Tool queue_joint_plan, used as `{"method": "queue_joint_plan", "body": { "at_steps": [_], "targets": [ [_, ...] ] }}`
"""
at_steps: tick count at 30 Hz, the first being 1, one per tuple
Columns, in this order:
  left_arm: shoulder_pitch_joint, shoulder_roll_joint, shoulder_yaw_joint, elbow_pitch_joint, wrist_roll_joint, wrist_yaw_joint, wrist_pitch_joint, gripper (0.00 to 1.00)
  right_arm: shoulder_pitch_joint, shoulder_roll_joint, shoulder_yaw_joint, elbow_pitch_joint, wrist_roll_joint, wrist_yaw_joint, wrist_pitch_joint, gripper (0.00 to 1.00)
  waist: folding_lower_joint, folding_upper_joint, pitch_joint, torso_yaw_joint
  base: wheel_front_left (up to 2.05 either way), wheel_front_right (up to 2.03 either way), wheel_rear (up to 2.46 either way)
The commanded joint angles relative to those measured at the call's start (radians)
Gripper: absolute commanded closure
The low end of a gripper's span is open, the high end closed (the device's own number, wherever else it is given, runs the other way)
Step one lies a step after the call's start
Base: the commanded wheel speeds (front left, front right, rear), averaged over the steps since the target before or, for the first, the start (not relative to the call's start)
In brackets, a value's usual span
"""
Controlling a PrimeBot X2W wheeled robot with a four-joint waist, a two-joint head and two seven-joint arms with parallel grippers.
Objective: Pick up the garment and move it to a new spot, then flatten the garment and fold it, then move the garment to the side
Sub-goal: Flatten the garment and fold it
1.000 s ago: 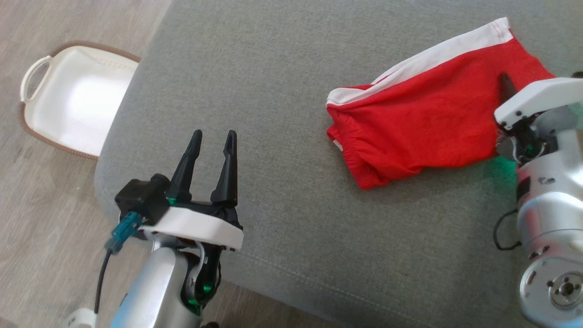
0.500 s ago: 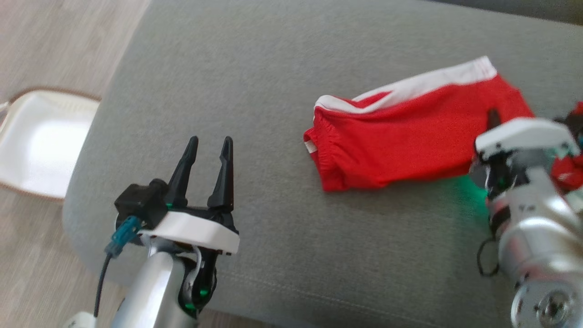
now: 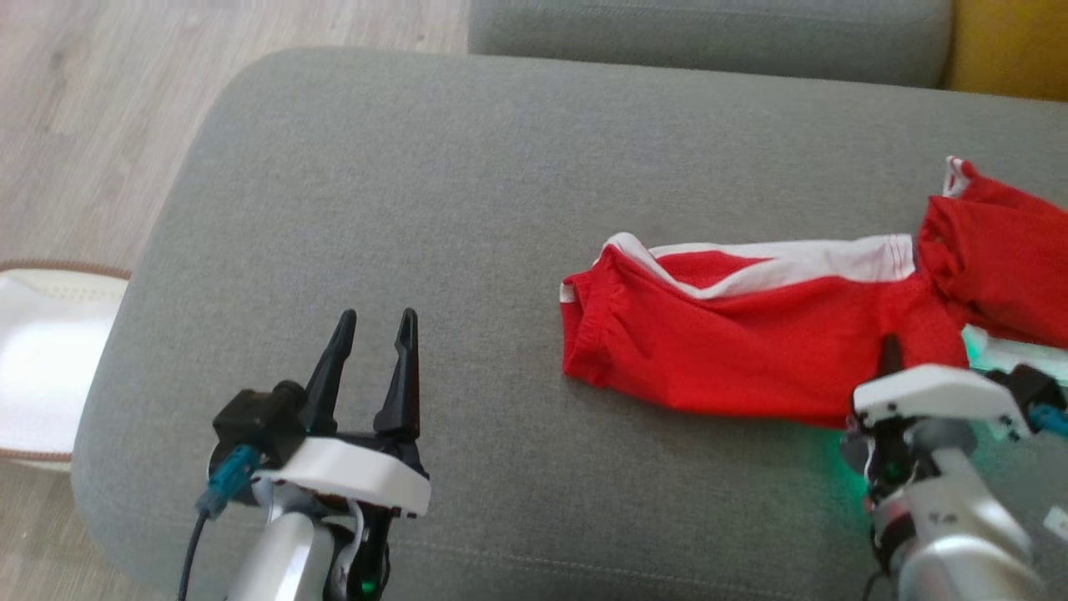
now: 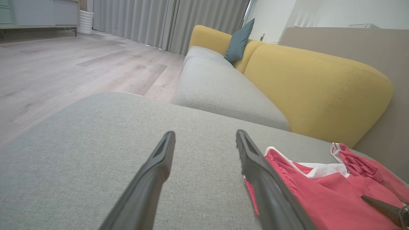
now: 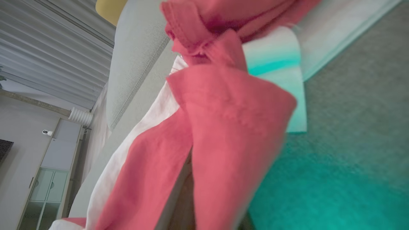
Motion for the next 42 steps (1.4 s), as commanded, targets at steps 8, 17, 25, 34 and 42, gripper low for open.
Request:
{"method": "queue_joint_plan", "body": {
  "at_steps": [8,17,25,34,42],
  "targets": [
    [-0.002,0.006,0.042,-0.035,0.026,-0.004,-0.006,0.0,0.067,0.013,0.186,-0.114,0.143,-0.001,-0.08,1.0,0.0,-0.0001,-0.022,-0.025,0.0,0.0,0.0],
    [0.006,0.006,0.037,-0.026,0.037,-0.005,-0.006,0.0,0.069,0.013,0.373,-0.263,0.229,-0.001,-0.118,1.0,0.0,-0.0001,-0.049,-0.026,0.0,0.0,0.0],
    [0.016,0.006,0.032,-0.023,0.04,-0.003,-0.006,0.0,0.08,0.013,0.522,-0.408,0.277,-0.001,-0.12,1.0,0.0,-0.0001,-0.07,0.01,0.0,0.0,0.0],
    [0.029,0.006,0.022,-0.018,0.038,-0.001,-0.006,0.0,0.106,0.013,0.661,-0.461,0.313,-0.001,-0.12,1.0,0.0,-0.0001,-0.087,0.056,0.0,0.0,0.0],
    [0.039,0.006,0.017,-0.02,0.035,0.004,-0.006,0.0,0.113,0.013,0.804,-0.462,0.335,-0.001,-0.12,1.0,0.0,-0.0001,-0.097,0.079,0.0,0.0,0.0]
  ]
}}
